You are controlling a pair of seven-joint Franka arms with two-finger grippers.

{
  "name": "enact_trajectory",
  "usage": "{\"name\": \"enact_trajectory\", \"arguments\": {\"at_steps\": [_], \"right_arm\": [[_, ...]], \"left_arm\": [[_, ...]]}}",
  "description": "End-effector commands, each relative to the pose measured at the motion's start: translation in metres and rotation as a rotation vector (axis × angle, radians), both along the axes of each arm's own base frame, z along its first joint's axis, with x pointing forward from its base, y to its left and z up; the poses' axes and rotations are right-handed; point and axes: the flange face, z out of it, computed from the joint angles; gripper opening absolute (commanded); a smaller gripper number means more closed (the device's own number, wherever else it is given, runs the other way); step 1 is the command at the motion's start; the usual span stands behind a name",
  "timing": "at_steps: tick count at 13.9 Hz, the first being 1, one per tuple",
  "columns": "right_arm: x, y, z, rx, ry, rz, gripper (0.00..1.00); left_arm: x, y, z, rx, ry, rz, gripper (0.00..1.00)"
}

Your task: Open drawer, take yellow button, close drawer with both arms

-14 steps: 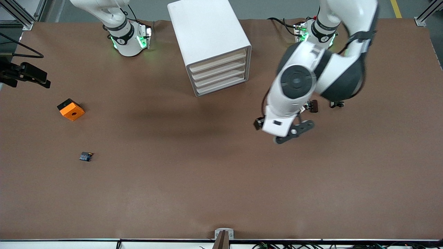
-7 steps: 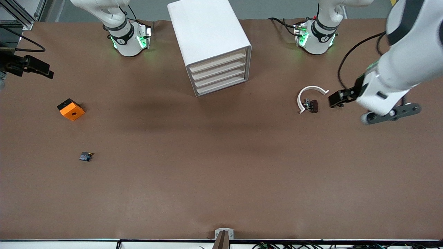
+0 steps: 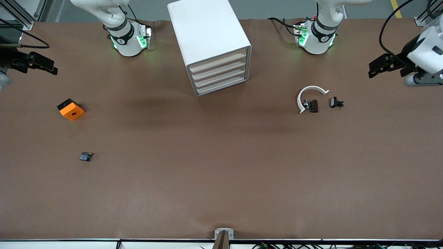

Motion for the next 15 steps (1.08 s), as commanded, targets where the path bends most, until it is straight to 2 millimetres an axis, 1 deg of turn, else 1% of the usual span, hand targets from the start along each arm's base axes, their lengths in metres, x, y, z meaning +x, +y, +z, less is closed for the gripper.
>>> {"name": "enact_trajectory", "arguments": {"at_steps": [1, 2, 3, 5, 6, 7, 8, 9, 10, 11, 12, 13, 15], "right_arm": [[-0.006, 0.006, 0.017, 0.009, -0.053, -0.001, 1.0], [-0.005, 0.003, 0.023, 0.008, -0.073, -0.01, 1.0], [-0.006, -0.003, 0.024, 0.005, -0.074, -0.02, 1.0], [-0.011, -0.01, 0.029, 0.009, -0.074, -0.036, 1.0], [-0.018, -0.005, 0.037, 0.009, -0.084, -0.025, 1.0], [-0.019, 0.001, 0.039, 0.01, -0.089, -0.013, 1.0], [-0.017, 0.008, 0.037, 0.009, -0.087, 0.0, 1.0], [-0.016, 0.023, 0.033, 0.009, -0.08, 0.031, 1.0], [-0.018, 0.046, 0.028, 0.005, -0.06, 0.079, 1.0], [-0.024, 0.065, 0.021, -0.004, -0.016, 0.116, 1.0], [-0.029, 0.069, 0.022, -0.001, 0.018, 0.122, 1.0], [-0.032, 0.066, 0.021, -0.003, 0.04, 0.118, 1.0], [-0.027, 0.052, 0.02, 0.015, 0.033, 0.088, 1.0]], "left_arm": [[-0.023, -0.003, -0.026, -0.016, -0.064, -0.023, 1.0], [-0.023, -0.005, -0.028, -0.015, -0.067, -0.027, 1.0], [-0.022, -0.004, -0.024, -0.016, -0.074, -0.026, 1.0], [-0.02, -0.004, -0.011, -0.018, -0.099, -0.008, 1.0], [-0.018, -0.005, -0.001, -0.018, -0.11, 0.003, 1.0], [-0.018, -0.006, 0.007, -0.018, -0.118, 0.018, 1.0], [-0.019, -0.008, 0.01, -0.018, -0.119, 0.02, 1.0], [-0.018, -0.009, 0.017, -0.019, -0.131, 0.021, 1.0], [-0.016, -0.009, 0.017, -0.018, -0.119, 0.02, 1.0], [-0.015, -0.009, 0.023, -0.017, -0.107, 0.02, 1.0], [-0.012, -0.01, 0.024, -0.015, -0.078, 0.017, 1.0], [-0.008, -0.011, 0.027, -0.015, -0.069, 0.017, 1.0], [-0.007, -0.012, 0.031, -0.015, -0.067, 0.012, 1.0]]}}
